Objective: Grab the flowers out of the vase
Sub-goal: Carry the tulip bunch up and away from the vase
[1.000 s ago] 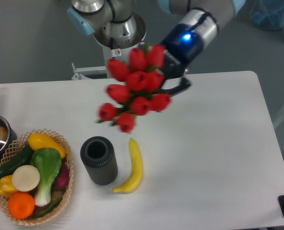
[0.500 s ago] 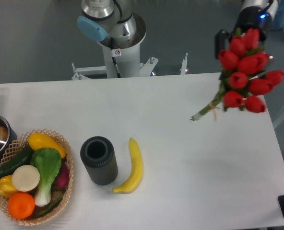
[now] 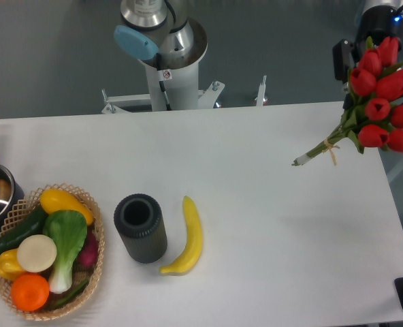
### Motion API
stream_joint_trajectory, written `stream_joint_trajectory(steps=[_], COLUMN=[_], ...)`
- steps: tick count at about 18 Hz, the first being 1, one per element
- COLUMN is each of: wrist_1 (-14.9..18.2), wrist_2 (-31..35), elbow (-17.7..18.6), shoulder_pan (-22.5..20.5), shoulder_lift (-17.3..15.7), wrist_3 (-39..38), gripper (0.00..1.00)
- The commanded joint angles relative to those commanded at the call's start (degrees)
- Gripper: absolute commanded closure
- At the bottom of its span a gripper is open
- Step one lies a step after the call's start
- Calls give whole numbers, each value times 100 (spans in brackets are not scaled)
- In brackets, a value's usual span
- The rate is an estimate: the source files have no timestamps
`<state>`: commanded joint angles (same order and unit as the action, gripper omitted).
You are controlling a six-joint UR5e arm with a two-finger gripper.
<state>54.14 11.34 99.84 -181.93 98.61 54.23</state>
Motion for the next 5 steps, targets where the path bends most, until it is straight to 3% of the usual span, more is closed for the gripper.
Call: stream_joint_trajectory(steps=[5], wrist_1=[0], wrist_2=[9], elbow=[44], shoulder_pan=[-35], shoulder_lift=[0], wrist_3=[0], gripper=[55])
